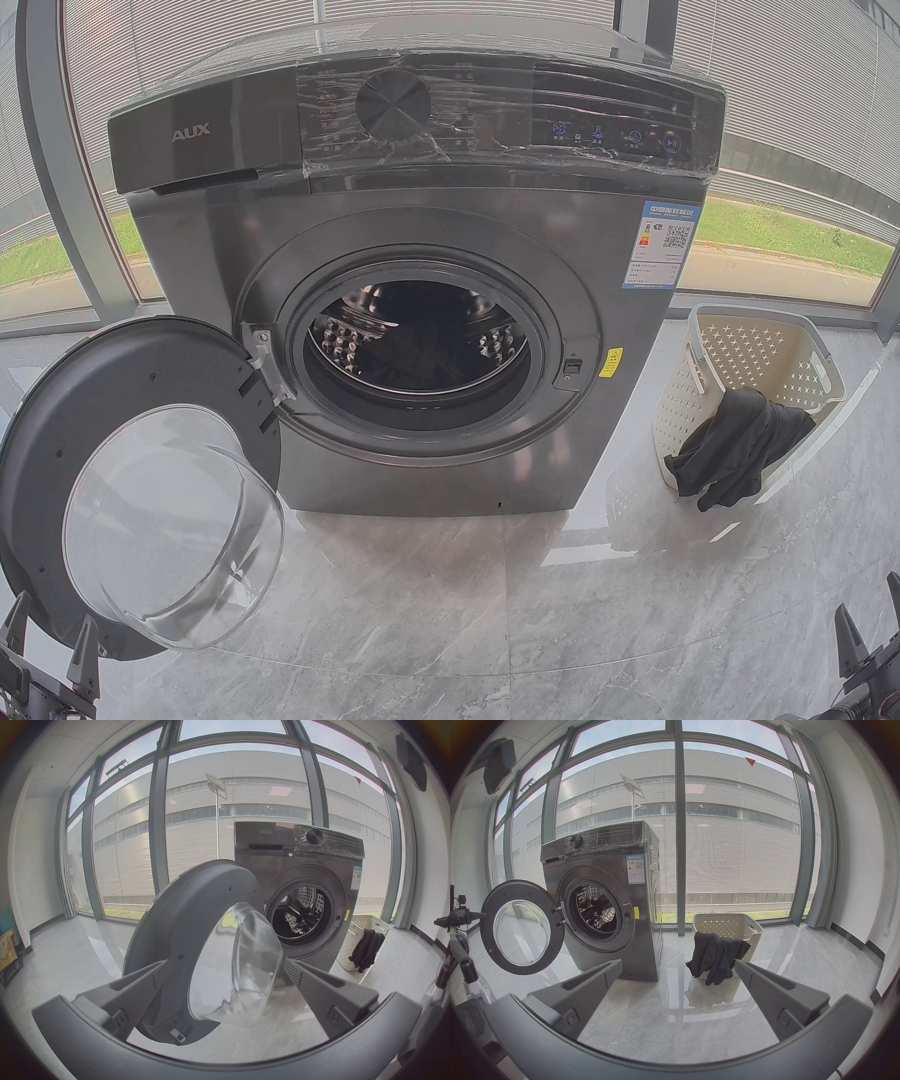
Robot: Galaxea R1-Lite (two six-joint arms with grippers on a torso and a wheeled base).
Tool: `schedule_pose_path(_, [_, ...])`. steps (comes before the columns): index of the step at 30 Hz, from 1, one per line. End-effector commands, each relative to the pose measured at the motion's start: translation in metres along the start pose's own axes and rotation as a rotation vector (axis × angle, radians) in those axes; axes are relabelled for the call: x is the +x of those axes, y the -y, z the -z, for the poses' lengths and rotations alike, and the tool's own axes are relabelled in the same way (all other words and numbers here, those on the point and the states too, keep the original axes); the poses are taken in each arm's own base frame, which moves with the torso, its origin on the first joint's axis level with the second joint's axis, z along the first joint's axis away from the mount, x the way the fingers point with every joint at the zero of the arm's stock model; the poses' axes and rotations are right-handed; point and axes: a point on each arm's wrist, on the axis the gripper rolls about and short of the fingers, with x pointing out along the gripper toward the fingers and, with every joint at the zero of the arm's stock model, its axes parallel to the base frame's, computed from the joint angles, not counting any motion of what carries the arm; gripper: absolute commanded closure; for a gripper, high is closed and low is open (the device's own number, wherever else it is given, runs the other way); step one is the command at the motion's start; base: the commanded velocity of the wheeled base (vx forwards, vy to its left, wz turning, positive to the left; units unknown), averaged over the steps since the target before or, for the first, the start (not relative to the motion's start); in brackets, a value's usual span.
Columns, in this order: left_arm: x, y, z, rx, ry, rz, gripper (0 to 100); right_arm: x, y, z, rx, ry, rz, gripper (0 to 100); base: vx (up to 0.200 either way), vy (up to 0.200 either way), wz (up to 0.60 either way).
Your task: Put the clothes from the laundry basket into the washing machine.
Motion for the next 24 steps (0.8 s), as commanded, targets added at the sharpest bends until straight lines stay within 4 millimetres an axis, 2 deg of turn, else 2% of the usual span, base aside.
schedule_pose_path(1, [-0.0056, 0.0019, 0.0066, 0.041, 0.058, 0.013, 0, 0.0008, 0.0000, 0.0049, -0.001, -0.010, -0.002, 0, 0.000, 0.000, 0.00])
schedule_pose_path(10, [-0.0058, 0.0040, 0.0076, 0.000, 0.044, 0.108, 0, 0.0008, 0.0000, 0.0049, -0.003, -0.010, -0.002, 0, 0.000, 0.000, 0.00])
schedule_pose_path(24, [-0.0060, 0.0041, 0.0071, -0.043, 0.042, 0.112, 0, 0.0008, 0.0000, 0.0049, -0.003, -0.010, -0.002, 0, 0.000, -0.200, 0.00])
